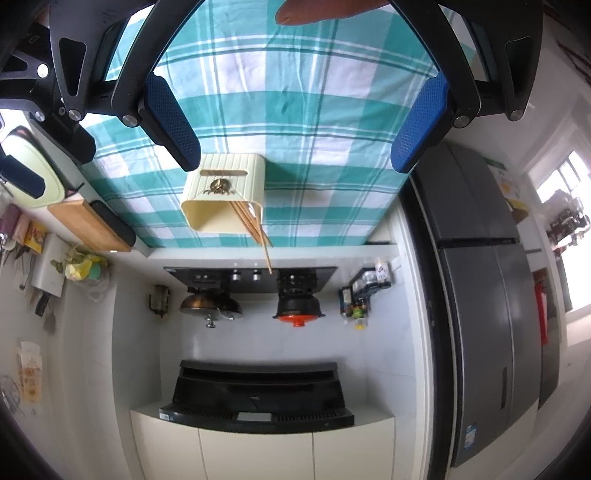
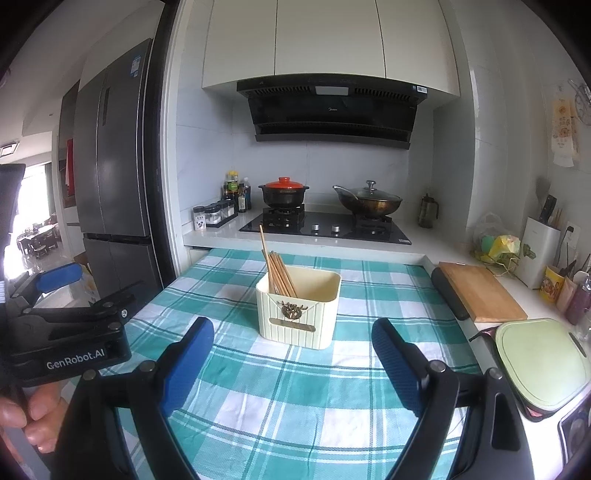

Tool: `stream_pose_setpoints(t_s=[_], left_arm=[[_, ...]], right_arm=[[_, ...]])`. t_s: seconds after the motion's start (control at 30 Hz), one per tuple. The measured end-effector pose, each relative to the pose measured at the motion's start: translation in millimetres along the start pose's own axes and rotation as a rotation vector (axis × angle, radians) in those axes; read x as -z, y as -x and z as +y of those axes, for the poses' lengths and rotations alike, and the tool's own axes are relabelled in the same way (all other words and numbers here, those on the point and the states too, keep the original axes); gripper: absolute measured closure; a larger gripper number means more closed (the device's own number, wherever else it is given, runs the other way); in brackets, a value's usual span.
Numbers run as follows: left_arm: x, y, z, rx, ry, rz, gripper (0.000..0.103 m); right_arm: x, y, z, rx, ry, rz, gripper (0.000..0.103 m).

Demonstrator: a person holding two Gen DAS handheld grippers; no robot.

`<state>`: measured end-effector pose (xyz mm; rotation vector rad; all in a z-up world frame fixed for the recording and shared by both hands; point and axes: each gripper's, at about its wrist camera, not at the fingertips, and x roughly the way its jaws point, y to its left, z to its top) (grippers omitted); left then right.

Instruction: Organize utensils

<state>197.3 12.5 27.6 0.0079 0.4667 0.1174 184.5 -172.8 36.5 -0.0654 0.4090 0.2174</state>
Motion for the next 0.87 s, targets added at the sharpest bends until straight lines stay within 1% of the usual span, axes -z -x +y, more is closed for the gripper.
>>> stream_pose_setpoints(t_s=[0.67, 0.8, 0.87], left_arm=[[5, -13, -3, 0.006, -0.015, 0.035, 0.0], [8, -14, 3, 0.006, 0.033, 0.036, 0.001], [8, -16, 4, 0.012, 0.03, 0.04, 0.001]], right_arm=[[5, -10, -2, 0.013, -0.002, 0.034, 0.014], [8, -12, -5, 0.022, -0.004, 0.043, 0.014], [10, -14, -6, 0.024, -0.008, 0.047, 0.014]])
